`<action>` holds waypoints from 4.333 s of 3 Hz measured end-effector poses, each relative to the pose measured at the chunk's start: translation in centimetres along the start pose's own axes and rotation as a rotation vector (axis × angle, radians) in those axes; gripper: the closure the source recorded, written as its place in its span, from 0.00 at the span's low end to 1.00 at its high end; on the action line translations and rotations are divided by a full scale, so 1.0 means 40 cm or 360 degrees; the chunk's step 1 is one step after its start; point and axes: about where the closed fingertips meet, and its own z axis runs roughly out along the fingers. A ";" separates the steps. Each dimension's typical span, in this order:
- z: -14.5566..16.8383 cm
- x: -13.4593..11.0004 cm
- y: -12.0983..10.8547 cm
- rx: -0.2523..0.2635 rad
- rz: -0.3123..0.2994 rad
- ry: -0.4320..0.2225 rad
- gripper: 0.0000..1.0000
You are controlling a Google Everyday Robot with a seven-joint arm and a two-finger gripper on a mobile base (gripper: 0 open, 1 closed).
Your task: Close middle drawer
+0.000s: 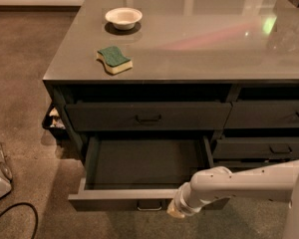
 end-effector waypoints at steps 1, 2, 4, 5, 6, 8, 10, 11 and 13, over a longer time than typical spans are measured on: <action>0.015 -0.059 -0.030 0.0039 -0.0045 -0.0046 0.35; 0.035 -0.106 -0.066 0.0070 -0.0077 -0.0080 0.11; 0.053 -0.068 -0.145 0.0107 -0.0045 -0.0039 0.00; 0.088 -0.023 -0.234 0.0137 -0.0008 0.0028 0.00; 0.118 0.035 -0.322 0.0176 0.0062 0.0096 0.19; 0.100 0.089 -0.480 0.0325 0.0200 0.0104 0.65; 0.051 0.037 -0.569 0.0459 0.0284 0.0024 0.40; 0.038 0.009 -0.588 0.0494 0.0315 -0.0006 0.18; 0.038 0.002 -0.575 0.0477 0.0350 -0.0060 0.00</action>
Offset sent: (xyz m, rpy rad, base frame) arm 0.0707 0.0496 -0.0017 0.0415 -0.1213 0.0318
